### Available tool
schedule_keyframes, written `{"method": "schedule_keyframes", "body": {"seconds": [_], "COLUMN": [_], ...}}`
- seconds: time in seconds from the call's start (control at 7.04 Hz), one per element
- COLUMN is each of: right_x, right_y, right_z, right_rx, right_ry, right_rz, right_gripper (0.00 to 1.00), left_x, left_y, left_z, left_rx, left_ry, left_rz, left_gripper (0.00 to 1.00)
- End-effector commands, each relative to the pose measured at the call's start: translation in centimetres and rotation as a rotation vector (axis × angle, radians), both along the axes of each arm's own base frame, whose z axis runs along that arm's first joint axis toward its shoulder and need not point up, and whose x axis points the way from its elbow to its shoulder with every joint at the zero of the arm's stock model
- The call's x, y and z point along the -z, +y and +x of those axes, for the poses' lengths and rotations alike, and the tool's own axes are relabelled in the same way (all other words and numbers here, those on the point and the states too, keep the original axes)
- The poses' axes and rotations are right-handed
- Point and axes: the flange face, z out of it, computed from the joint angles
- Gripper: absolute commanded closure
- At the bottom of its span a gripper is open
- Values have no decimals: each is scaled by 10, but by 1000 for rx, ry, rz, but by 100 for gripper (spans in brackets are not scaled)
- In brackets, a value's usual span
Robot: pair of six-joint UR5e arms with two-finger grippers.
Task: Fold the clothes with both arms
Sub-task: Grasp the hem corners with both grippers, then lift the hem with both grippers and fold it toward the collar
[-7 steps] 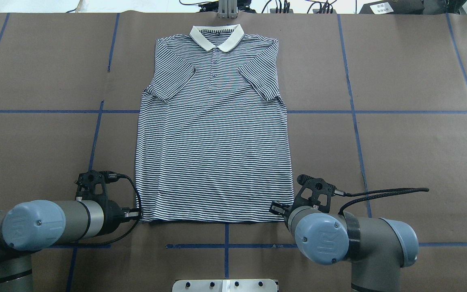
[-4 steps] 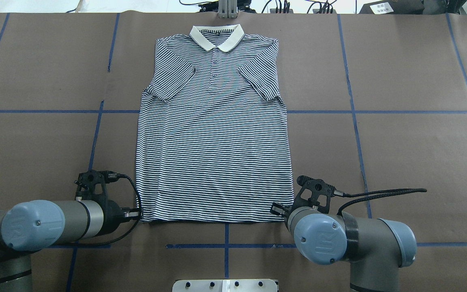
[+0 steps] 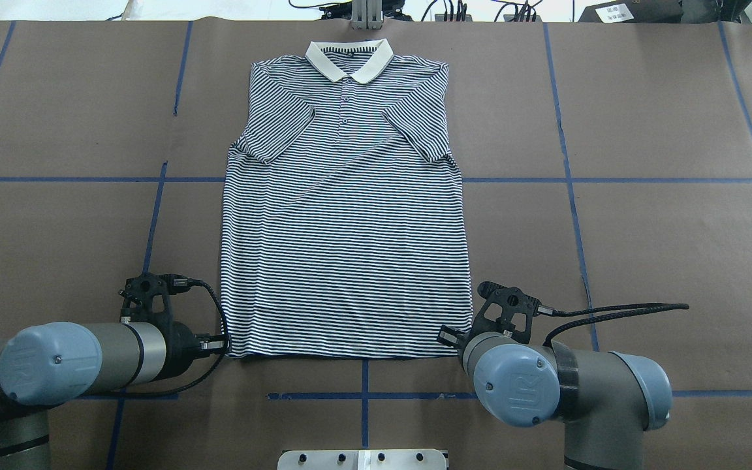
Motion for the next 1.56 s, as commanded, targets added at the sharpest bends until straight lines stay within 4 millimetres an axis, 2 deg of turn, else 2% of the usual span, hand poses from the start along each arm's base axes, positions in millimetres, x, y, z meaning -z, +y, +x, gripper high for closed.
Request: {"method": "schedule_keyframes", "body": {"seconds": [0.0, 0.14, 0.28, 0.57, 0.71, 0.85, 0.99, 1.14, 1.42], "right_x": [32, 47, 62, 122, 132, 136, 144, 155, 156], "right_y": [1, 5, 15, 46, 50, 47, 27, -11, -103], "right_z": [33, 69, 113, 213, 244, 233, 212, 196, 191], "right_rx": [2, 0, 8, 83, 92, 96, 72, 34, -22], "right_ry": [-70, -117, -137, -170, -172, -168, -163, -145, -83], "right_rz": [12, 18, 13, -49, -72, -72, -54, -9, -14], "right_gripper": [100, 100, 100, 100, 100, 100, 100, 100, 100], "left_x": [13, 41, 79, 157, 177, 181, 180, 178, 179], "left_y": [2, 7, 19, 56, 63, 57, 40, -6, -99], "left_z": [-8, -28, -59, -148, -171, -152, -132, -127, -107], "left_rx": [-1, -3, -30, -121, -143, -149, -148, -91, 1], "left_ry": [21, 17, 2, -5, -7, -17, -43, -83, -164], "left_rz": [6, 5, -19, -74, -86, -79, -36, 25, 75], "left_gripper": [100, 100, 100, 100, 100, 100, 100, 100, 100]}}
